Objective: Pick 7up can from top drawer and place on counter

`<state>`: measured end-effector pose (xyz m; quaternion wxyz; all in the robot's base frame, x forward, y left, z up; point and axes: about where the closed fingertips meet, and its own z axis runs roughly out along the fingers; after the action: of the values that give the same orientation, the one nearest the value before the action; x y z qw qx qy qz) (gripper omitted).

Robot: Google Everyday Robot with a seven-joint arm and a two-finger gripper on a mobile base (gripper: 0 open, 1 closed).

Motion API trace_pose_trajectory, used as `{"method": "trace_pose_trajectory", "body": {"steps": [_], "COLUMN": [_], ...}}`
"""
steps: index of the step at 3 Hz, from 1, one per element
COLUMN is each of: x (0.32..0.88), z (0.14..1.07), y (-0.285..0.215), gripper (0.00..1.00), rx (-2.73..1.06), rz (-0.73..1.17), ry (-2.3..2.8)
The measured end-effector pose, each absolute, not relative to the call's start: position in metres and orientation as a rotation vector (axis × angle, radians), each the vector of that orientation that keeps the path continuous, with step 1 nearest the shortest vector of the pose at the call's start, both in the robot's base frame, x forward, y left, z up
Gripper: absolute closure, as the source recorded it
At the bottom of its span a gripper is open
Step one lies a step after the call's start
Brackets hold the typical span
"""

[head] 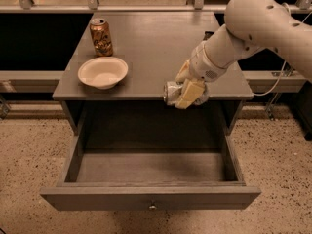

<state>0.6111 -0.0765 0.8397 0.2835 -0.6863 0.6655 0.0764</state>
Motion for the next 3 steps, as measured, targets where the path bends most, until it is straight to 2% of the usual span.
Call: {"method": "trace_pose_trajectory", "body": {"steps": [1,2,3], "x": [0.611,0.608,0.592], "z": [0.84,0.841,0.846], "y": [-0.076,-0.07,-0.039], "gripper": [1.0,1.0,1.0], "rx": [-1.844,-1.935,-2.019], "rz": [0.189,-0.022,-0.22], "ry": [1.779,1.744,1.707]}}
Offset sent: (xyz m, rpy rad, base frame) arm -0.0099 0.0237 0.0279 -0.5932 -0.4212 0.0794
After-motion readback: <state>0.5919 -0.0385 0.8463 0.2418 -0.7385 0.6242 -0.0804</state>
